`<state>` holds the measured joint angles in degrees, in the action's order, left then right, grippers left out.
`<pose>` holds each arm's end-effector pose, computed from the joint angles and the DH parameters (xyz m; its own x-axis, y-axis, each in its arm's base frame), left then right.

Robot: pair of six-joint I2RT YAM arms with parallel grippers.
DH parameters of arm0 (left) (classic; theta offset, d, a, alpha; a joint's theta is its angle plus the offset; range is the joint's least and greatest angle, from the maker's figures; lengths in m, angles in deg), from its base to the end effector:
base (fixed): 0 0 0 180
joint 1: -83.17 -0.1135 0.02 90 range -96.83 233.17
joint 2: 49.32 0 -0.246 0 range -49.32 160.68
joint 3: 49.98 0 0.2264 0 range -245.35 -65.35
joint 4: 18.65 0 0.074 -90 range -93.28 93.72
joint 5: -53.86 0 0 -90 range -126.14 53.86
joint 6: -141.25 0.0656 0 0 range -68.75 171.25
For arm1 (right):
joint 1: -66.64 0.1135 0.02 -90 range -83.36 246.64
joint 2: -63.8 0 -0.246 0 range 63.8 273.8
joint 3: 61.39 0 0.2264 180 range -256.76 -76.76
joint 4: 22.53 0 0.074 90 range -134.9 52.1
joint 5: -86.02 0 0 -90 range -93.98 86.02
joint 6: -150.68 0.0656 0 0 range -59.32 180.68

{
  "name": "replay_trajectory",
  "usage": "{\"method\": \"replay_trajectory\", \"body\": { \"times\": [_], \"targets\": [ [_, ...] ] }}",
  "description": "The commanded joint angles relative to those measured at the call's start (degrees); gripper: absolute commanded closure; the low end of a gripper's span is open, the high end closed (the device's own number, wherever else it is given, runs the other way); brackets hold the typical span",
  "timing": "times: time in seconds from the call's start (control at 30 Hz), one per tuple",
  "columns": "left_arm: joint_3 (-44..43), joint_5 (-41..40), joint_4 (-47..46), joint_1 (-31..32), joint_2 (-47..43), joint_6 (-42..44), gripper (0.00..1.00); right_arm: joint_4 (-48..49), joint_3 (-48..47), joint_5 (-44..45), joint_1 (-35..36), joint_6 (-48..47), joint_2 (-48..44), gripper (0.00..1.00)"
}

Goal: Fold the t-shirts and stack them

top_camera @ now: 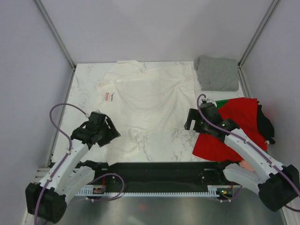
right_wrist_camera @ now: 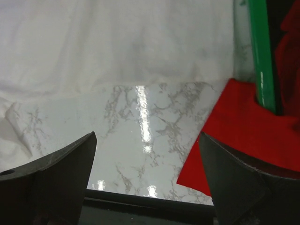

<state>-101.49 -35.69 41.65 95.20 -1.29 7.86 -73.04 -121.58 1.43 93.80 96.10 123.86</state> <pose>0.1543 -0.0334 0.1933 -0.7409 -0.5445 -0.3932 -0.4078 0.8299 -0.3807 0.1919 0.0915 0.2199 -0.7909 0.2427 -0.5618 0.0705 0.9480 0.3104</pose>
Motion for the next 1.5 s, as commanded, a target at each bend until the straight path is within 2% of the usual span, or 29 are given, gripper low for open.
{"method": "replay_trajectory", "body": {
  "times": [0.0,0.07,0.13,0.17,0.2,0.33,0.4,0.57,0.73,0.8,0.93,0.97,1.07,1.2,1.3,1.47],
  "targets": [
    [0.28,-11.59,4.1,14.27,3.53,-15.2,0.27,-0.46,4.12,6.45,0.0,6.76,-5.03,0.02],
    [0.54,-15.1,8.76,19.06,6.71,-22.47,0.27,-2.39,4.56,6.81,0.0,7.73,-4.77,0.02],
    [1.33,-16.44,10.97,26.52,7.26,-26.46,0.3,-4.4,4.04,6.81,0.09,8.26,-4.42,0.02],
    [1.42,-18.1,11.93,29.51,6.82,-32.83,0.31,-4.76,4.04,6.98,0.0,8.26,-4.59,0.02],
    [1.42,-18.55,12.72,34.33,6.47,-35.59,0.31,-5.03,4.12,7.24,0.09,8.44,-4.94,0.02],
    [0.29,-19.0,14.48,38.5,13.55,-39.74,0.31,-4.16,5.26,7.43,0.09,9.06,-3.9,0.02],
    [0.89,-18.2,13.52,39.73,15.68,-42.37,0.27,-2.49,5.53,4.8,0.09,7.3,-1.7,0.02],
    [8.01,-20.65,6.5,39.47,12.28,-44.93,0.23,1.64,5.27,1.97,0.09,5.45,0.59,0.02],
    [7.75,-23.74,7.28,37.64,11.65,-45.29,0.28,4.54,5.53,1.1,0.09,4.13,1.81,0.02],
    [7.84,-24.44,6.84,36.14,11.3,-44.76,0.35,4.99,5.53,1.09,0.09,4.04,2.87,0.02],
    [8.37,-26.11,3.86,34.73,10.16,-42.74,0.69,6.92,6.06,1.36,0.0,3.96,6.73,0.02],
    [8.28,-26.81,2.55,34.46,10.07,-41.17,0.81,7.44,5.97,1.79,0.09,3.87,7.53,0.02],
    [6.35,-28.74,2.09,33.41,9.89,-37.83,0.98,9.82,5.53,2.67,0.09,3.95,11.13,0.08],
    [3.71,-30.59,3.68,29.82,5.86,-33.7,0.98,10.44,4.13,9.51,-0.09,5.27,15.44,0.15],
    [2.66,-28.84,3.33,22.88,1.11,-27.2,0.98,10.7,4.21,14.52,-1.31,7.02,17.82,0.19],
    [1.51,-26.73,3.24,18.12,-1.62,-20.86,0.98,15.53,7.46,13.67,-4.74,8.88,19.84,0.22]
  ]
}}
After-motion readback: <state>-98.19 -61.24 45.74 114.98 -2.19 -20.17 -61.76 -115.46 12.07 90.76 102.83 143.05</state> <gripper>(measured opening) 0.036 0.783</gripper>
